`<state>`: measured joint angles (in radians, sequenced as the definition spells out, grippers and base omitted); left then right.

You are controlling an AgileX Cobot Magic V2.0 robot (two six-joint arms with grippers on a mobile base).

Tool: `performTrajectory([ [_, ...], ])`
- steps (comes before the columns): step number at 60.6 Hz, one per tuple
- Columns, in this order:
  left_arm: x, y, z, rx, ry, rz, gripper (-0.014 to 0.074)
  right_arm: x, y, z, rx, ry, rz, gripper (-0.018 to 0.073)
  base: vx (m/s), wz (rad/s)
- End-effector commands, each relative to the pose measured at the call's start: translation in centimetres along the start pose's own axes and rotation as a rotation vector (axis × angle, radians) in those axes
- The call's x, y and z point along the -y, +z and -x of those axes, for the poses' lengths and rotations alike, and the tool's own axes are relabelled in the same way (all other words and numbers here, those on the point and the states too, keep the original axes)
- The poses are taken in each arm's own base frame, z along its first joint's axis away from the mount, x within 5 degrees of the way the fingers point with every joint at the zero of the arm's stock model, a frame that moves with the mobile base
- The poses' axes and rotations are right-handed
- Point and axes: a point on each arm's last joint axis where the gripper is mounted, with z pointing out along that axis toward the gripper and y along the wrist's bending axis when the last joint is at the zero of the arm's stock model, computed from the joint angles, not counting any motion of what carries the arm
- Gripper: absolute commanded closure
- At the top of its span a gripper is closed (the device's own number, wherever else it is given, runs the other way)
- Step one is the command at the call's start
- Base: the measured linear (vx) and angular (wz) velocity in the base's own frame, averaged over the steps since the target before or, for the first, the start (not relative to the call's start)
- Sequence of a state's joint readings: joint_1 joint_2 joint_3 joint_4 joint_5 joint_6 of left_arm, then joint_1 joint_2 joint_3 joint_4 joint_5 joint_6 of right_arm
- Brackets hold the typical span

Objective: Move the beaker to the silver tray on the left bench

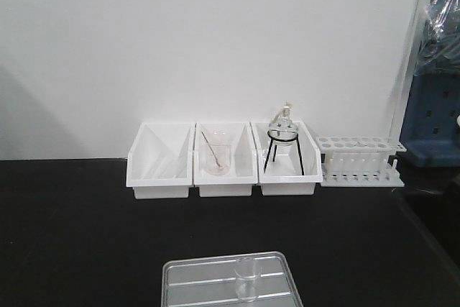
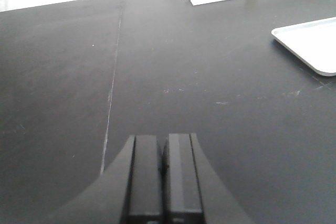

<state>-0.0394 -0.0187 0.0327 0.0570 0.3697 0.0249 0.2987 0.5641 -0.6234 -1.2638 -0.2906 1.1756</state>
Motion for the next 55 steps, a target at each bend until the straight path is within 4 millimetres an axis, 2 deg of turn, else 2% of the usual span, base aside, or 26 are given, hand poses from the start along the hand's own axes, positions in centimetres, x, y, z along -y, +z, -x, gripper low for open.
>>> performTrajectory([
  [1,0.1,0.2,0.1,0.063,-0.003,-0.004,0.0595,-0.1,-0.2,1.3,0.064,0.066,0.012,0.0573,0.00,0.00],
  [8,0.1,0.2,0.1,0.063,-0.003,-0.004,0.0595,1.1,0.3,1.1,0.073,0.220,-0.098,0.0573,0.00,0.00],
  [14,0.1,0.2,0.1,0.063,-0.003,-0.004,0.0595,2.5,0.8,-0.3,-0.017,0.310,-0.244,0.0573,0.00,0.00],
  [19,0.1,0.2,0.1,0.063,-0.003,-0.004,0.0595,2.8,0.8,-1.8,-0.168,0.292,-0.297,0.0573,0.00,0.00],
  [25,0.1,0.2,0.1,0.063,-0.003,-0.004,0.0595,2.3,0.2,-2.8,-0.302,0.182,-0.259,0.0573,0.00,0.00],
  [32,0.1,0.2,0.1,0.063,-0.003,-0.004,0.0595,1.8,-1.3,-3.8,-0.258,0.120,-0.251,0.0573,0.00,0.00],
  [45,0.1,0.2,0.1,0.063,-0.003,-0.004,0.0595,1.8,-6.5,-10.5,-0.184,0.250,-0.500,0.0573,0.00,0.00],
  [49,0.1,0.2,0.1,0.063,-0.003,-0.004,0.0595,1.5,-7.8,-12.5,-0.207,0.229,-0.549,0.0573,0.00,0.00],
  [55,0.1,0.2,0.1,0.063,-0.003,-0.004,0.0595,0.9,-9.2,-14.5,-0.212,0.173,-0.580,0.0571,0.00,0.00],
])
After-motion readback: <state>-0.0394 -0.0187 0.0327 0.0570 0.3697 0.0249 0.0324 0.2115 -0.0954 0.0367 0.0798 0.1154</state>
